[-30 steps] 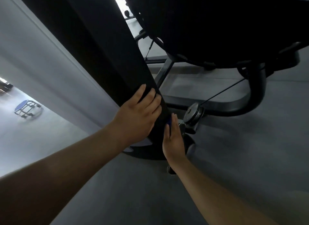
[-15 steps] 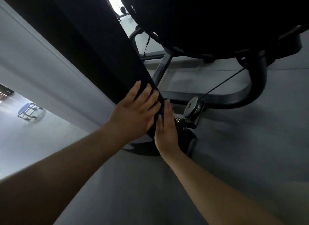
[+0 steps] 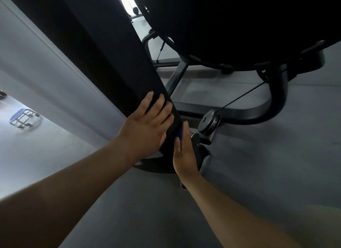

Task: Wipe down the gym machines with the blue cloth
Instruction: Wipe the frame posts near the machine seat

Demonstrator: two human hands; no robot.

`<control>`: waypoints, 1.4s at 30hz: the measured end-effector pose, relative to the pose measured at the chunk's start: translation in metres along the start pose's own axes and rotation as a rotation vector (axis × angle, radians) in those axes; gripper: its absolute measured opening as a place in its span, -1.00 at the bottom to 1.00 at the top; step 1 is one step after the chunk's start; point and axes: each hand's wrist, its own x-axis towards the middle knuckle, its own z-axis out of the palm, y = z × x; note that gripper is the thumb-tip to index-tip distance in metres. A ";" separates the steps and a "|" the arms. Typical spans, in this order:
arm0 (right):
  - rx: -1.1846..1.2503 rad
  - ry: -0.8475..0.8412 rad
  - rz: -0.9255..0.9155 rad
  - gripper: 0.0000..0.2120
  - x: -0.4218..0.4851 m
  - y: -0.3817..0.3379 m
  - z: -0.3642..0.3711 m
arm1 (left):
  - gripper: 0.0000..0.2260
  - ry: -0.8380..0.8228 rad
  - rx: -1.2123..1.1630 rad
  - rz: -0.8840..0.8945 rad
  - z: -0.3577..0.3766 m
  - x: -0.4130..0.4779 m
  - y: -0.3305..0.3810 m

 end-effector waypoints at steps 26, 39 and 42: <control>0.163 0.184 0.174 -0.41 -0.052 -0.016 0.056 | -0.42 -0.085 -0.018 0.051 0.008 -0.009 0.015; 0.230 0.124 0.146 -0.47 -0.022 -0.012 0.034 | -0.46 -0.056 -0.048 0.015 0.011 -0.007 0.026; 0.203 0.106 0.085 -0.47 0.004 -0.004 0.021 | -0.48 -0.036 -0.076 0.012 0.017 -0.008 0.030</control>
